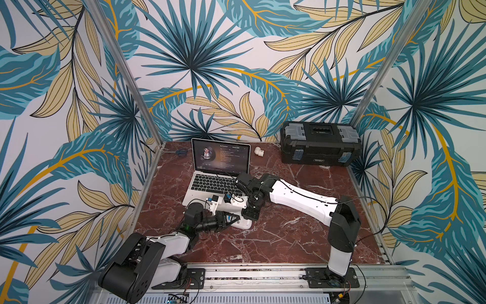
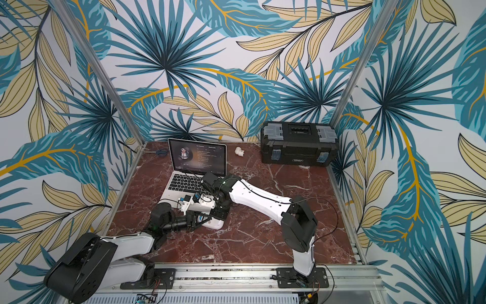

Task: Remove the wireless mouse receiver from the laptop
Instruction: Insert the USB plug into the mouse.

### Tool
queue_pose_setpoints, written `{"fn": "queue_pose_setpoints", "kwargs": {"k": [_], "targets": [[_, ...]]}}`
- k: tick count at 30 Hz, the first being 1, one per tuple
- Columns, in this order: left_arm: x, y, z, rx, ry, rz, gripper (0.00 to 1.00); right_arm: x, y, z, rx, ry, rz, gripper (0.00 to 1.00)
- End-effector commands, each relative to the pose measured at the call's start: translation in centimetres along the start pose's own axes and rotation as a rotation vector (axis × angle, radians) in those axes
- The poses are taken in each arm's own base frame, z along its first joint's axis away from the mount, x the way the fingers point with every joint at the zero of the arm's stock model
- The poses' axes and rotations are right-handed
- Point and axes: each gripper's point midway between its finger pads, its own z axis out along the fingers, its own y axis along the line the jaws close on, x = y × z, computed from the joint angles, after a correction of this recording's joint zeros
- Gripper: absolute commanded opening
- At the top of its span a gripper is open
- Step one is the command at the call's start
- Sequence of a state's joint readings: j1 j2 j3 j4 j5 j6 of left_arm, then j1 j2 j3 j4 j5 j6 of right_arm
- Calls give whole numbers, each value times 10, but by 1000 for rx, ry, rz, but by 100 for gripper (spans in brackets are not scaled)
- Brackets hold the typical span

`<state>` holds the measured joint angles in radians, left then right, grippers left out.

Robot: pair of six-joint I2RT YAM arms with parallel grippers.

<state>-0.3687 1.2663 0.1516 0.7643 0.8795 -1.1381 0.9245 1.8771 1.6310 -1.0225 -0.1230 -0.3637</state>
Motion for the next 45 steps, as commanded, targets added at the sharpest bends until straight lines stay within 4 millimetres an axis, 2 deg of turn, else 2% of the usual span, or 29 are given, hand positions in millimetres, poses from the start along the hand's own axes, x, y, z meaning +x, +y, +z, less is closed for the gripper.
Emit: {"fn": "queue_pose_setpoints", "kwargs": {"k": [1,7,10,14,19,23,25,27,30,33,35,39,42,45], "targets": [[-14,-44,2,111,-13,140,0,3,-1,-4,13,12,-9,31],[-13,-48,-1,119,-21,153,0,-2,-6,-12,45,-5,-9,44],[-12,-50,-2,123,-24,157,0,-3,-6,-22,59,-30,-12,52],[-12,-52,-3,123,-26,157,0,-3,-4,-47,70,-90,-7,59],[-12,-53,-3,125,-25,154,0,-3,14,-84,17,-205,-13,68],[-15,-59,-3,138,-30,153,0,0,23,-116,-45,-310,8,70],[-16,-64,-2,148,-33,155,0,4,22,-122,-65,-333,23,70],[-16,-72,-2,168,-33,168,0,5,15,-125,-81,-353,78,70],[-19,-87,-3,200,-59,214,0,0,-8,-132,-195,-458,302,70],[-27,-99,-6,217,-116,260,0,-14,-35,-148,-342,-726,564,72],[-35,-110,-6,230,-146,283,0,-16,-56,-158,-399,-911,714,80],[-47,-123,0,245,-155,309,0,-27,-51,-167,-622,-1083,776,86],[-54,-125,7,254,-151,310,0,-31,-50,-168,-766,-1166,809,96],[-57,-122,12,256,-140,301,0,-31,-47,-151,-804,-1144,845,97]]}}
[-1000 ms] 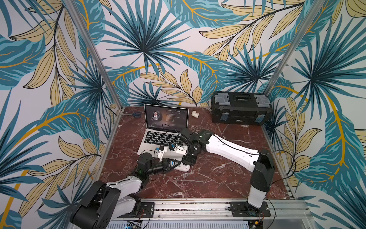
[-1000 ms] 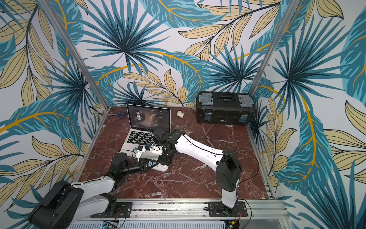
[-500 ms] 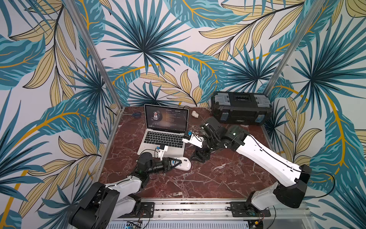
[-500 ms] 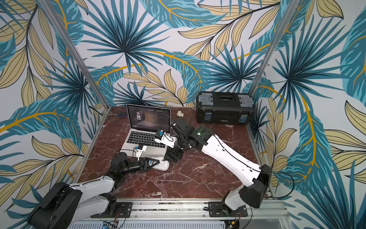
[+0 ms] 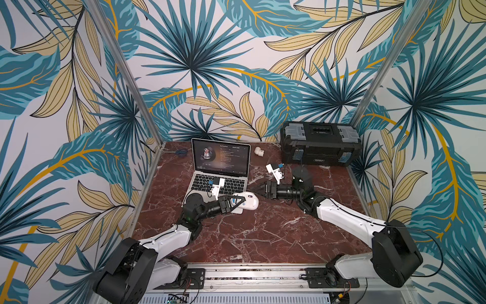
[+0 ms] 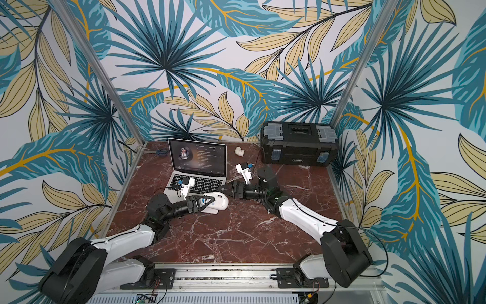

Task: Remove the wireless mouse receiver from the laptop
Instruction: Insert the USB plug into the mouse.

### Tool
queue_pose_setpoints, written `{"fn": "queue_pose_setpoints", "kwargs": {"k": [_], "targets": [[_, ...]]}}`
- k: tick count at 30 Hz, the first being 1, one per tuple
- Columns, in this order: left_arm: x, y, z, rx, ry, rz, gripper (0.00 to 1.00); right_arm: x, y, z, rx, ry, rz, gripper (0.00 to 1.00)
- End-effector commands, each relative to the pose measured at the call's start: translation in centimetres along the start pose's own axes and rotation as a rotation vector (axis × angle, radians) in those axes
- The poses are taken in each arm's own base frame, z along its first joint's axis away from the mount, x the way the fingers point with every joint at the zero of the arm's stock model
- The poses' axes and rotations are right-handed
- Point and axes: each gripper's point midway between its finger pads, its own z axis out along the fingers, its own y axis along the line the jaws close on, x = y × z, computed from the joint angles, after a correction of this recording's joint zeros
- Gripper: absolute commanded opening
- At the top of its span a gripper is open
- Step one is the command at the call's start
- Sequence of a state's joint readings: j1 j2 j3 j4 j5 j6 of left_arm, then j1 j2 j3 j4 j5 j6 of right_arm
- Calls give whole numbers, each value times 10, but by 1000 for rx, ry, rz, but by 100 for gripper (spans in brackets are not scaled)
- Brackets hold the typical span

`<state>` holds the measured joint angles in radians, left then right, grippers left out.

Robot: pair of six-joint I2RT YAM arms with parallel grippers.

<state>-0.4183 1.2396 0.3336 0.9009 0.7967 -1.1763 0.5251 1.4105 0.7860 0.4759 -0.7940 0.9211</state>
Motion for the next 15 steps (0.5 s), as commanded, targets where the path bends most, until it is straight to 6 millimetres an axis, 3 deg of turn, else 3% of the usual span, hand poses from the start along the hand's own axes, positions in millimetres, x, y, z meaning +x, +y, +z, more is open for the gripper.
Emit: {"fn": "queue_pose_setpoints", "kwargs": {"k": [1,6,15], "targets": [[-16,-22,8,67,-21,75,0,-5,35,2,-175,-27,18,96],[-17,-19,10,50,-16,82,0,0,33,10,-165,-11,5,82],[-21,-22,13,43,-18,101,0,19,3,16,-54,54,2,86]]}}
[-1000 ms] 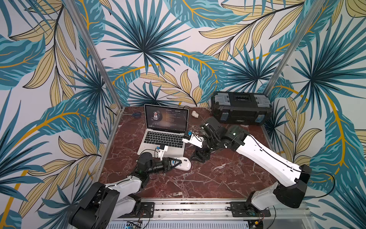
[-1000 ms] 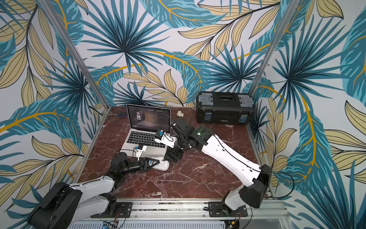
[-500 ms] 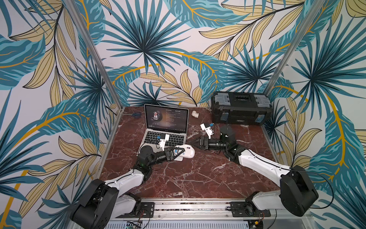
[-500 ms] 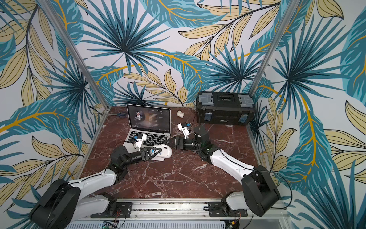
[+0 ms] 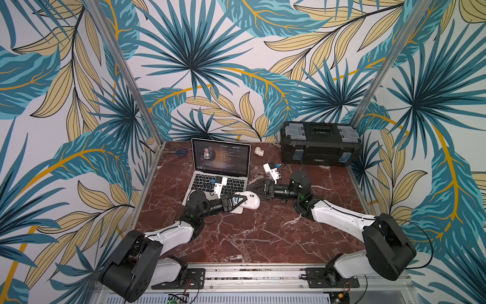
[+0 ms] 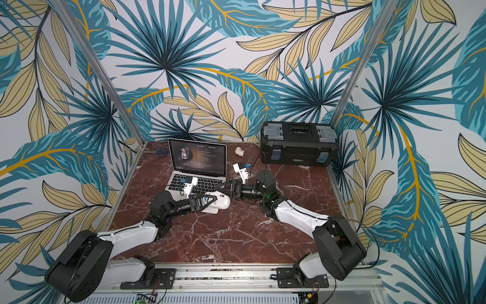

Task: Remove the wireless mouse receiver from the laptop
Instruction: Insert the USB plug into the mouse.

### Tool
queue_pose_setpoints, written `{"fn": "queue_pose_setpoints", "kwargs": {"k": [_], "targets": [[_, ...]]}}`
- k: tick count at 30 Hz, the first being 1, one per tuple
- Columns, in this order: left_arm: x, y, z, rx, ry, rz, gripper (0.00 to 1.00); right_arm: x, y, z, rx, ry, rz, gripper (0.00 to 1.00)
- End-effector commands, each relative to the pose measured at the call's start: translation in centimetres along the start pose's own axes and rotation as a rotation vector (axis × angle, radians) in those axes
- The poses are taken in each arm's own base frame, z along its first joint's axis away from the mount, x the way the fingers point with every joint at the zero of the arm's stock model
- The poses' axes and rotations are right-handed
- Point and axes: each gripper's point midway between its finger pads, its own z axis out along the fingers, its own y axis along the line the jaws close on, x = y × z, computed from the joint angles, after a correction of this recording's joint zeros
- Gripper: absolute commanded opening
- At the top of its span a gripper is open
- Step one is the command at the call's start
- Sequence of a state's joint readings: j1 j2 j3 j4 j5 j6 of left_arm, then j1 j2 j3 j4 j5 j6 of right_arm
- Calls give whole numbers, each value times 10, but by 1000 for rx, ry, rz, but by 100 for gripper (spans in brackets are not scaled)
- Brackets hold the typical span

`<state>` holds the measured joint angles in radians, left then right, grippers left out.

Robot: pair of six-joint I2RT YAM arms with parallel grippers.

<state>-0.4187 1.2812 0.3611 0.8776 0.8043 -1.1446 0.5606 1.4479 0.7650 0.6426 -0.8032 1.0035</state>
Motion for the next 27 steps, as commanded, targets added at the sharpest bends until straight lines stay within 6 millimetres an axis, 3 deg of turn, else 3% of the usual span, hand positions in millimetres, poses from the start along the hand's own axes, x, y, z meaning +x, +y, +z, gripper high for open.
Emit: {"fn": "queue_pose_setpoints", "kwargs": {"k": [1,5,11,14,18,24,27], "targets": [[-20,-30,6,63,-38,97,0,17,-13,5,32,59,9,83],[-21,-31,6,69,-40,100,0,21,-22,5,51,68,19,83],[-21,-33,6,74,-37,104,0,27,-37,4,103,73,27,92],[-19,-31,5,65,-36,101,0,26,-37,4,98,71,30,89],[-18,-30,4,63,-38,100,0,22,-32,7,49,46,46,70],[-18,-28,3,52,-41,103,0,14,-24,6,-14,-16,87,55],[-17,-27,3,50,-40,102,0,10,-24,5,-33,-53,109,53]]}}
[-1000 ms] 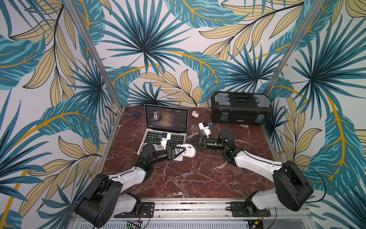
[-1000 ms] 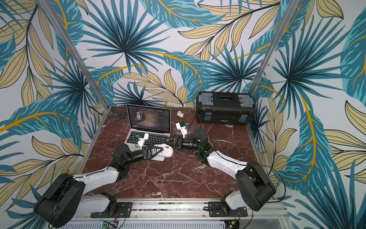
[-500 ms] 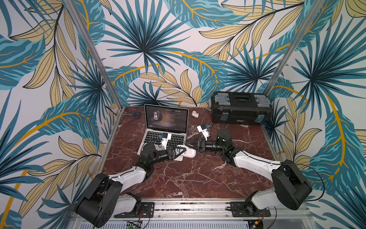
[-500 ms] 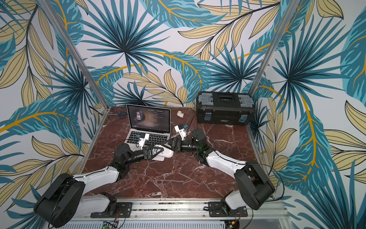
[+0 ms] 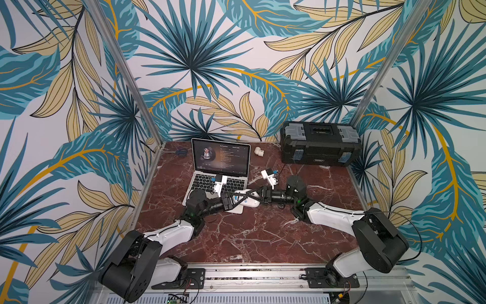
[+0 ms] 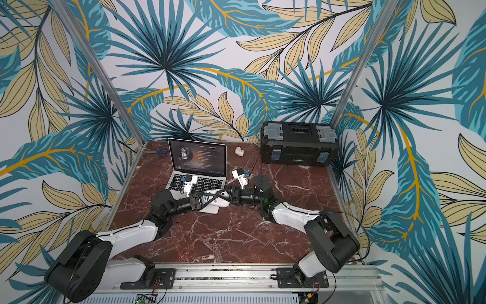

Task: Remove the wireless mouse receiver from the laptop
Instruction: Insert the USB plug into the mouse, then place the mouse at the center of the board.

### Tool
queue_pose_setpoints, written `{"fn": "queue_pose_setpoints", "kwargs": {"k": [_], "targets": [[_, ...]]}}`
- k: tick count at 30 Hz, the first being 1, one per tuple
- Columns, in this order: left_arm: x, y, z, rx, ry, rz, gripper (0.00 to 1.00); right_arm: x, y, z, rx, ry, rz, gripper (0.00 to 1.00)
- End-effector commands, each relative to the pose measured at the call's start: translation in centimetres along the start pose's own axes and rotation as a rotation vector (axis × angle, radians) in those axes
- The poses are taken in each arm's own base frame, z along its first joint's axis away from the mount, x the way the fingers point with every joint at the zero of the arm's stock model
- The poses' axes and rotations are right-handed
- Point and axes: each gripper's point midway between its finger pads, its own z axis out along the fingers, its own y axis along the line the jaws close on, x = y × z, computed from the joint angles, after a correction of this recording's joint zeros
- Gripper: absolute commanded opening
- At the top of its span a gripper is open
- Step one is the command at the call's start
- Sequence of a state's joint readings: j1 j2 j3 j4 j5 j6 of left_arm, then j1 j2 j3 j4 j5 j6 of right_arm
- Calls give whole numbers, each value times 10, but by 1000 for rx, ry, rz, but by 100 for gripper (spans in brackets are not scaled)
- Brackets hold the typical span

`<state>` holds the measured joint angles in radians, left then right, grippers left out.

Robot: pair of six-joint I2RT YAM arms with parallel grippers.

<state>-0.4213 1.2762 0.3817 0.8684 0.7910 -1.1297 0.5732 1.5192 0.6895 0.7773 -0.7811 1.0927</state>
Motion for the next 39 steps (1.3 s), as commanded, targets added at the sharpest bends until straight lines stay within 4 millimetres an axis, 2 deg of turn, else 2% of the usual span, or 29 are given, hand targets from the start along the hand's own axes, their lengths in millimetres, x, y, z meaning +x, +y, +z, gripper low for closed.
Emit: {"fn": "queue_pose_setpoints", "kwargs": {"k": [1,2,8,11,12,13,14,16,17,21,24,28,30,31,32,34,35,37,39], "targets": [[-11,-21,1,45,-27,76,0,-6,8,-1,-62,-57,21,54],[-11,-21,1,44,-28,75,0,-7,9,-2,-76,-69,25,54],[-12,-19,0,39,-38,73,0,-5,10,-4,-100,-76,48,37],[-12,-18,0,37,-39,70,0,-5,12,-5,-115,-82,43,23],[-13,-18,0,37,-41,71,0,-5,12,-5,-118,-82,42,22],[-12,-18,0,37,-40,70,0,-6,13,-5,-120,-83,44,23],[-12,-18,0,35,-41,69,0,-5,13,-5,-121,-81,47,30],[-13,-18,0,35,-43,72,0,-6,14,-6,-119,-89,52,57],[-14,-18,0,35,-46,74,0,-7,14,-6,-116,-93,54,62],[-14,-16,0,28,-49,71,0,-9,17,-10,-123,-120,71,66],[-15,-14,1,22,-51,69,0,-10,19,-12,-145,-133,87,60],[-16,-13,2,24,-58,66,0,-11,17,-11,-178,-147,114,37],[-17,-13,2,23,-59,66,0,-11,16,-10,-195,-149,124,35],[-17,-13,2,24,-60,65,0,-11,14,-9,-192,-145,131,37],[-17,-13,2,24,-60,65,0,-9,11,-8,-187,-142,133,44],[-17,-13,2,24,-60,66,0,-7,8,-6,-177,-137,130,47],[-17,-13,2,25,-61,67,0,-7,9,-5,-178,-137,123,45],[-17,-13,2,24,-62,66,0,-6,10,-4,-177,-133,117,30],[-17,-12,1,20,-65,67,0,-7,10,-4,-170,-135,115,27]]}}
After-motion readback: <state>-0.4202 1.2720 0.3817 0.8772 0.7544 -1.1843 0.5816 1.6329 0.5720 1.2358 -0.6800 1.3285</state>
